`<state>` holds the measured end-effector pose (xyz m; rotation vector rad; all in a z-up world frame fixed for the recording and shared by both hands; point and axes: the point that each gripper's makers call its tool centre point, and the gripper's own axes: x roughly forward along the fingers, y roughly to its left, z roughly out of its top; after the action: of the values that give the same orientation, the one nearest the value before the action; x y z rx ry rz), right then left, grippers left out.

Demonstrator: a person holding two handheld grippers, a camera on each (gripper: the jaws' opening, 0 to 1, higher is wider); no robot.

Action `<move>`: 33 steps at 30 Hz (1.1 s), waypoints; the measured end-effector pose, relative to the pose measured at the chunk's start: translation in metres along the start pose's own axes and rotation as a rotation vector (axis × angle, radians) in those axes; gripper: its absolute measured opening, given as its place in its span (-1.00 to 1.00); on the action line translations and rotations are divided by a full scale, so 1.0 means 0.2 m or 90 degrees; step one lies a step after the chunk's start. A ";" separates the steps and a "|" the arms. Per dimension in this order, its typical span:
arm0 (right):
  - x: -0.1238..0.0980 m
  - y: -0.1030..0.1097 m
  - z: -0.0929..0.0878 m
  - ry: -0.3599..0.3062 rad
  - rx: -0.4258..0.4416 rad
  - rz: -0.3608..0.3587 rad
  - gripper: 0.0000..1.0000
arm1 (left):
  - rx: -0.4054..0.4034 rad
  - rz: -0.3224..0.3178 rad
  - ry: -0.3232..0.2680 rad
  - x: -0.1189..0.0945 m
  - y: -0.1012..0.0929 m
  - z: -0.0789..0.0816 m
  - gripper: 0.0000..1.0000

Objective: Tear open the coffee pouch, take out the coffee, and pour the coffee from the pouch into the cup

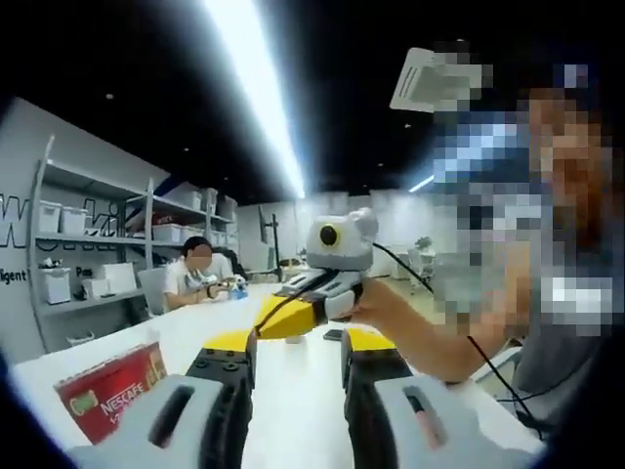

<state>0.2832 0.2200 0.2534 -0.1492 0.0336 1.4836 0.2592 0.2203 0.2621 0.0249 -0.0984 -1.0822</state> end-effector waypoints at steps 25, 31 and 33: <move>-0.05 -0.17 -0.02 0.048 -0.080 -0.136 -0.98 | 0.013 0.043 -0.035 -0.07 0.06 0.06 -0.36; -0.02 0.05 0.10 -0.016 -0.033 -0.008 -0.98 | 0.016 0.034 -0.031 -0.05 0.06 0.06 -0.36; -0.01 0.04 0.06 0.009 -0.047 -0.022 -0.97 | 0.016 0.035 -0.028 -0.05 0.06 0.05 -0.36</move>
<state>0.2746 0.2193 0.2658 -0.2194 -0.0121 1.4499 0.2640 0.2347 0.2728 0.0209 -0.1522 -1.0262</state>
